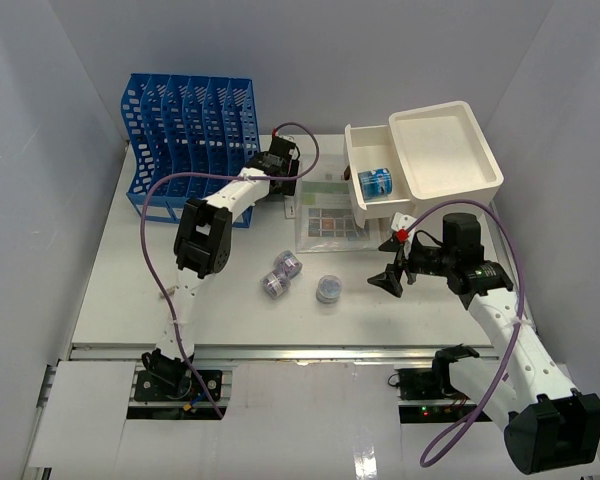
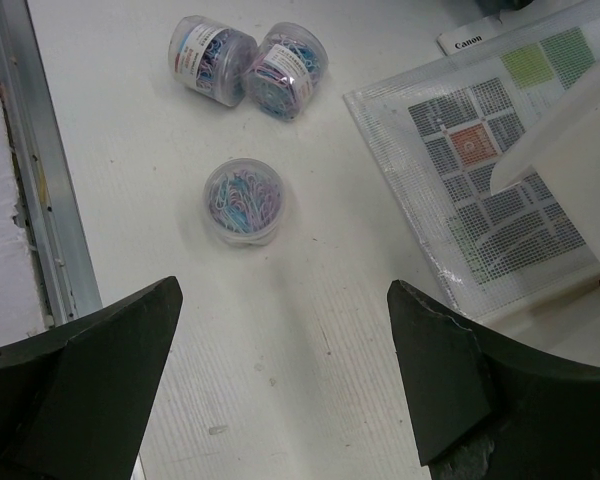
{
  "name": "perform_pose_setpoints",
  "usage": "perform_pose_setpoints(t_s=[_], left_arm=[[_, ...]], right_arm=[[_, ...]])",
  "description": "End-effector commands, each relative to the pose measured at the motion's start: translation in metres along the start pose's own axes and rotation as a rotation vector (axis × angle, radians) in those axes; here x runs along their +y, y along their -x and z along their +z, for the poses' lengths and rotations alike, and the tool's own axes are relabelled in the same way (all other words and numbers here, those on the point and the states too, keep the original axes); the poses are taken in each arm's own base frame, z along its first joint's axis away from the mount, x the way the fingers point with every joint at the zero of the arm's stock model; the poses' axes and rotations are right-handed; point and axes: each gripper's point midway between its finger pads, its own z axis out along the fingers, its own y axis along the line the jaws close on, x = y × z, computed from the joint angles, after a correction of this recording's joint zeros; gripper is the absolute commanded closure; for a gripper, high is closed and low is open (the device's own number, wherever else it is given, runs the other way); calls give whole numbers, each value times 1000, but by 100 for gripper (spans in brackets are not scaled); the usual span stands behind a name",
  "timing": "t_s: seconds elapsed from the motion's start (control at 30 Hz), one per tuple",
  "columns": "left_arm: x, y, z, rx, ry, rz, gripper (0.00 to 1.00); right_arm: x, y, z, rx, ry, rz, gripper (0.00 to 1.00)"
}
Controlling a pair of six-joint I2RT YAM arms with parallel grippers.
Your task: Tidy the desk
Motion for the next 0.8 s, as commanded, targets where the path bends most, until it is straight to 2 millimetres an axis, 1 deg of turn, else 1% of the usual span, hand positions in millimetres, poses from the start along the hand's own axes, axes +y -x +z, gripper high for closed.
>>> perform_pose_setpoints(t_s=[0.0,0.1,0.23,0.33,0.43,0.5,0.6,0.77], left_arm=[[16,23,-4,-51,42,-32,13],[14,27,-3,-59,38,-47,10],[11,27,-2,-57,26,-72,8],[13,25,-1,-54,32,-82,9],[16,24,1,-50,35,-101,13],[16,24,1,-49,32,-106,17],[12,25,0,-45,-1,-102,37],[7,20,-9,-33,-50,-94,57]], right_arm=[[2,5,2,-33,22,-25,10],[3,5,1,-35,27,-27,10],[4,5,2,-39,33,-29,10],[4,5,2,-40,34,-30,10],[5,5,2,-41,37,-31,10],[5,5,2,-41,38,-29,10],[9,4,2,-46,57,-21,10],[13,5,3,-53,83,-23,10]])
